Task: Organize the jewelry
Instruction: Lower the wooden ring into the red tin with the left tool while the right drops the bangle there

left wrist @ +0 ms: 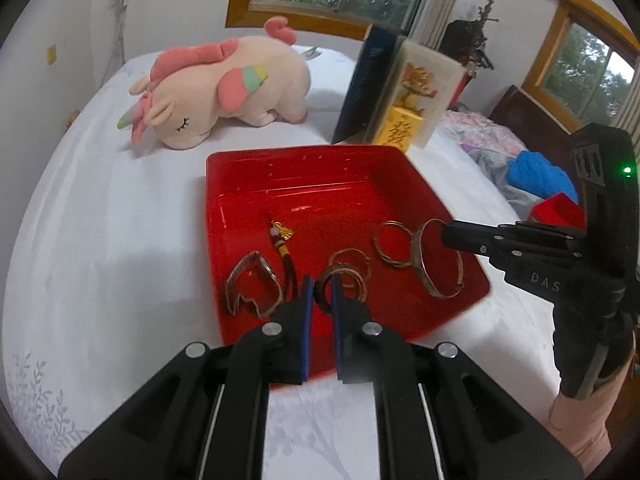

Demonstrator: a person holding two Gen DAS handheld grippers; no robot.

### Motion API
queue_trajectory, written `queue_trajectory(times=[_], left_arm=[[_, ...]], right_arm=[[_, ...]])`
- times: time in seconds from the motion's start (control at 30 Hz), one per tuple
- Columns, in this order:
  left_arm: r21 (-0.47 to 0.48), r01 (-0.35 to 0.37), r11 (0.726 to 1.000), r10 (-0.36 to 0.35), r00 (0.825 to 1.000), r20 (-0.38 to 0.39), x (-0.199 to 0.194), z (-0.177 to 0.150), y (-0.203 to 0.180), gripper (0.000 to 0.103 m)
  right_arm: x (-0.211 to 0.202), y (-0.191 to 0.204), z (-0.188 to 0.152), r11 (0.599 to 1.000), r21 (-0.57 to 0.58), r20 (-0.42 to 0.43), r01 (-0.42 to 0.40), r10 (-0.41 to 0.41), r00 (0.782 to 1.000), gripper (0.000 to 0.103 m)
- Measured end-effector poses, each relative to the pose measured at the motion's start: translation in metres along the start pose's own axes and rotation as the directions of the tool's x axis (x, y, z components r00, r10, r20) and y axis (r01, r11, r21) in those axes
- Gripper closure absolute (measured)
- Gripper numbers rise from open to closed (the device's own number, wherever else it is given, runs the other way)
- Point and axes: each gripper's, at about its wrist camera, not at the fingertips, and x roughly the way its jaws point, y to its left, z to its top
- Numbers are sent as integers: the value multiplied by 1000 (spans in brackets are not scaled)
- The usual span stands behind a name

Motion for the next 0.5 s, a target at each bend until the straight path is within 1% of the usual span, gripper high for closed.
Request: queue_trajectory(times=[0.1,0.2,0.37,0.5], left_arm=[[-15,-4,1000,4,1000,-28,20,8,5,96],[-23,-1,1000,0,999,-46,36,14,7,96],[-24,7,1000,-9,998,-68,58,26,7,96],[-36,-2,999,-2,994,-107,82,34,8,96]], right_arm=[[18,-5,8,1000,19,-27,16,-15,1000,98],[35,-11,15,998,31,-49,52,-50,998,98],[61,-24,27,995,58,-89,75,-70,994,98],[78,-30,30,992,62,-118,111,-103,988,98]])
